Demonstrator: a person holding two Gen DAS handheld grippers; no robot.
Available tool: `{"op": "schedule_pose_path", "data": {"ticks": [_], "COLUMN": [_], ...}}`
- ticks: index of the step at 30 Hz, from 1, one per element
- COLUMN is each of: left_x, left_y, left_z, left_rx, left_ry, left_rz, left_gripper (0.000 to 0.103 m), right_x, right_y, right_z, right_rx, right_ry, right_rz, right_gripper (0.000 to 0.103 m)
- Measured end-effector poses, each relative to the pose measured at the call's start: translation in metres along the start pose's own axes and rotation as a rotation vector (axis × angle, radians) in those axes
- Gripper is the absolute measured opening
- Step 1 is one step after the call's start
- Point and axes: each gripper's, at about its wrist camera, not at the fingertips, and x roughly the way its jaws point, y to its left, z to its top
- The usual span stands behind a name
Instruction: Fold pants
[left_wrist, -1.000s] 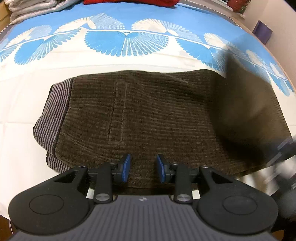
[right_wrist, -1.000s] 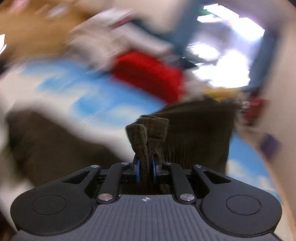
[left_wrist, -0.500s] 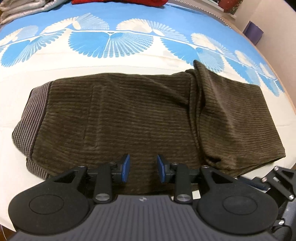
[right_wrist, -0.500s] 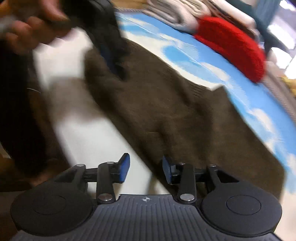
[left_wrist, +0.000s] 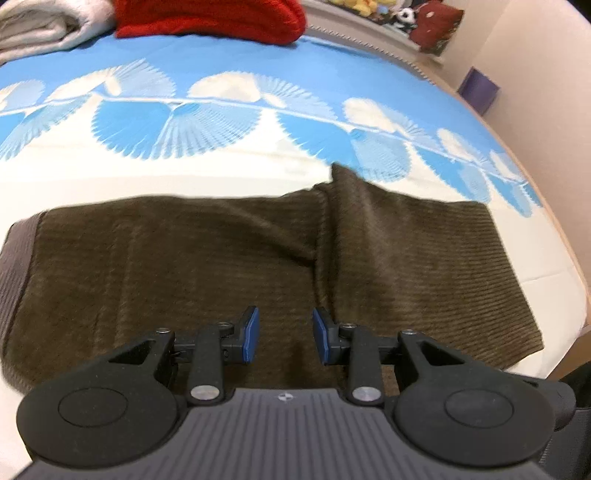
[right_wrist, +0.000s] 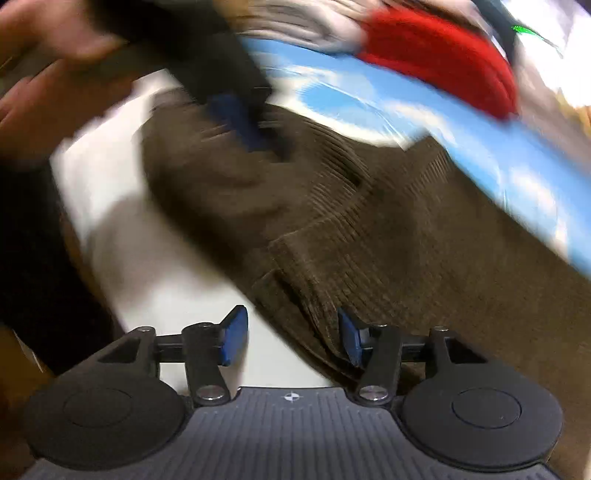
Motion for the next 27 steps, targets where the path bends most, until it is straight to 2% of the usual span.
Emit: {"op": "schedule_pose_path", "data": {"ticks": [3,5,8,10,11,12,13,15,18,19,21,24,27], "left_x": [0.005,0.010,0.017,0.033,0.046,0.055,0.052,0.043,0.030,0.027,0.024,0.024,0.041], "left_y": [-0.009,-0.016,-0.032,-0.046,-0.052,-0.056,-0.060,-0.063,-0.060,-0.062,-0.067,-0.073,-0.069], "left_z": [0.006,0.007,0.005,-0.006,-0.017,-0.029,-0.031,-0.023,-0.012,-0.009,0.001,0.021,0.039], "left_rx": [0.020,0.039,0.083,0.178,0.248,0.307,0.327,0.317,0.265,0.261,0.256,0.257,0.212], "left_ry": [-0.029,-0.045,-0.028,0.097,0.196,0.239,0.206,0.169,0.076,0.043,-0.018,-0.104,-0.166], "left_rz": [-0.046,-0.084,-0.161,-0.149,-0.113,-0.084,-0.076,-0.098,-0.098,-0.091,-0.104,-0.105,-0.074], "left_gripper": [0.034,0.034,0.034,0.034,0.035,0.037,0.036,0.036,0.036,0.036,0.036,0.036,0.031], "right_x": [-0.028,-0.049,-0.079,-0.096,-0.101,-0.105,-0.107,-0.103,-0.095,-0.092,-0.083,-0.077,-0.072], "right_y": [-0.028,-0.052,-0.096,-0.124,-0.137,-0.148,-0.159,-0.178,-0.196,-0.197,-0.197,-0.194,-0.190], "right_z": [-0.006,-0.013,-0.031,-0.050,-0.062,-0.073,-0.086,-0.107,-0.138,-0.144,-0.148,-0.137,-0.132], "right_rx": [0.178,0.301,0.543,0.711,0.778,0.846,0.922,1.079,1.313,1.354,1.384,1.337,1.287], "right_ry": [-0.043,-0.107,-0.212,-0.247,-0.248,-0.238,-0.218,-0.170,-0.125,-0.116,-0.099,-0.079,-0.053], "right_rz": [0.074,0.029,-0.097,-0.251,-0.325,-0.391,-0.443,-0.459,-0.357,-0.325,-0.309,-0.325,-0.345], "right_gripper": [0.052,0.052,0.055,0.055,0.057,0.059,0.063,0.065,0.065,0.065,0.066,0.068,0.067]}}
